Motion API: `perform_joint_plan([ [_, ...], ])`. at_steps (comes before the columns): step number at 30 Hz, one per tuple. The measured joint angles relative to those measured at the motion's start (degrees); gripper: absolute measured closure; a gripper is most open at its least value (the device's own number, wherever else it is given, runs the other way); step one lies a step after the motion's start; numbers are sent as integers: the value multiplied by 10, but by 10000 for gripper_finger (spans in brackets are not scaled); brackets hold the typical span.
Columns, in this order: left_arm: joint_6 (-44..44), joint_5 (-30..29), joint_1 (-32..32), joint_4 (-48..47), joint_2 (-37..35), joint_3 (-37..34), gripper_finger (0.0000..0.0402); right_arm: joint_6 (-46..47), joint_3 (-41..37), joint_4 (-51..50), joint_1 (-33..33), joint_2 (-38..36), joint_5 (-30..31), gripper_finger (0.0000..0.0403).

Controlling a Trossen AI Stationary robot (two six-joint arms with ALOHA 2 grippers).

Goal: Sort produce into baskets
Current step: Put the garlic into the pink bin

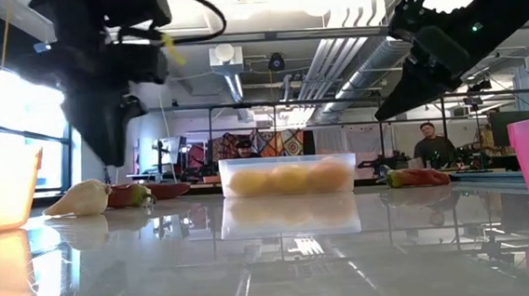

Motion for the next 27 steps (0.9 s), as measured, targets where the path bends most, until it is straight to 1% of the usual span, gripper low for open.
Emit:
perform_joint_plan([
  [6, -1, -53, -25, -52, 0, 0, 239, -1, 0, 0, 0, 0, 0, 402],
  [9, -1, -56, -27, -51, 0, 0, 210, 1, 0, -1, 1, 0, -1, 403],
  [11, 6, -57, -26, -51, 0, 0, 198, 3, 0, -2, 1, 0, -1, 403],
  [19, -1, -43, -9, -50, 1, -29, 193, 3, 0, -3, 1, 0, -2, 403],
  [23, -1, -43, -7, -34, 1, -43, 193, 3, 0, -3, 1, 0, -2, 403],
  [27, 27, -43, -7, -20, 1, -52, 193, 3, 0, -3, 1, 0, -2, 403],
])
